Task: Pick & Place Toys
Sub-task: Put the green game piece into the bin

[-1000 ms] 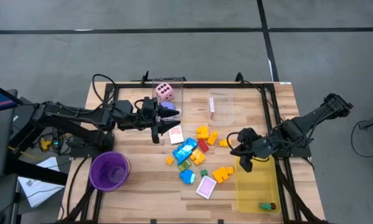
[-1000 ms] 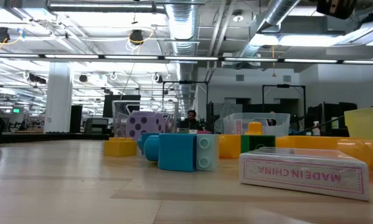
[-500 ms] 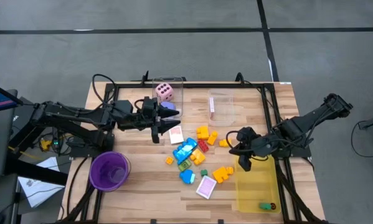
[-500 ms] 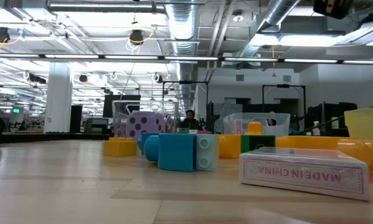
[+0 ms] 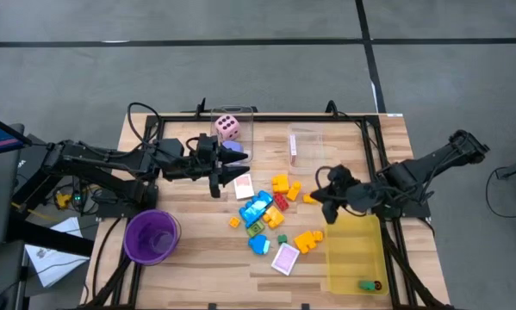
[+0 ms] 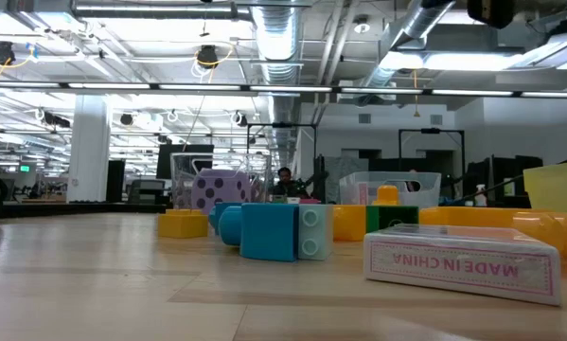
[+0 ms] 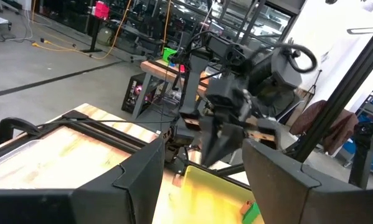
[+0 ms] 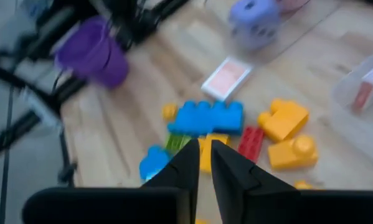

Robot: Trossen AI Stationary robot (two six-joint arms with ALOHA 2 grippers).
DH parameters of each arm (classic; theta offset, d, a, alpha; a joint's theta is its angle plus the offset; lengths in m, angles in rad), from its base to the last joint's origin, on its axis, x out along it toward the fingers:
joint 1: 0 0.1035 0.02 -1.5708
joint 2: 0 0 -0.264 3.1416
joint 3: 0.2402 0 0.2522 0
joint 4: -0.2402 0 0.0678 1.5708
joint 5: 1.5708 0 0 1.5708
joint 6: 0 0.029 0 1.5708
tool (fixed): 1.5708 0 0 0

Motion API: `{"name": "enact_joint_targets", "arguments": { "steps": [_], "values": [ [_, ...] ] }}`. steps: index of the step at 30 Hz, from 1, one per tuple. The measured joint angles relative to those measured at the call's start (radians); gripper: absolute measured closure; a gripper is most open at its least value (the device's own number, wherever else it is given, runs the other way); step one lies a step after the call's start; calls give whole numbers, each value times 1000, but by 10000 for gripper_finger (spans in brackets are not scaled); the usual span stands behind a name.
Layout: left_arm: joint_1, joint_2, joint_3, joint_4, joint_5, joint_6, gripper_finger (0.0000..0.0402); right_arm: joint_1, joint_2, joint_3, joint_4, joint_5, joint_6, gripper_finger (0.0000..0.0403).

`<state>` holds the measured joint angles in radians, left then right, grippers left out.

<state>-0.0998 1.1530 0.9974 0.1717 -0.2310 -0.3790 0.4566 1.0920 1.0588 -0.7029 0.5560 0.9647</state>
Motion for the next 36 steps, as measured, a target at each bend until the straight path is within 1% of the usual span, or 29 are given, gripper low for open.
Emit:
{"name": "enact_joint_targets", "arguments": {
  "steps": [3, 7, 9, 12, 18, 21, 24, 27, 31, 36],
  "values": [
    [0, 0, 0, 0, 0, 0, 189, -22, 0, 0, 16, 42, 21, 352],
    [0, 0, 0, 0, 0, 0, 189, -48, 0, 0, 28, 43, 28, 338],
    [0, 0, 0, 0, 0, 0, 189, -56, 0, 0, 44, 19, 19, 330],
    [0, 0, 0, 0, 0, 0, 189, -72, 2, 0, 67, -45, -19, 312],
    [0, 0, 0, 0, 0, 4, 189, -104, 8, 0, 131, -126, -141, 254],
    [0, 0, 0, 0, 0, 5, 189, -117, 9, 0, 149, -169, -254, 224],
    [0, 0, 0, 0, 0, 5, 189, -118, 9, 0, 153, -207, -386, 203],
    [0, 0, 0, 0, 0, 5, 189, -118, 12, 0, 153, -223, -495, 195],
    [0, 0, 0, -1, 0, 5, 189, -118, 38, -1, 161, -262, -594, 195],
    [0, 1, 0, -25, 0, 6, 189, -111, 144, -3, 190, -324, -705, 205]
  ]
}}
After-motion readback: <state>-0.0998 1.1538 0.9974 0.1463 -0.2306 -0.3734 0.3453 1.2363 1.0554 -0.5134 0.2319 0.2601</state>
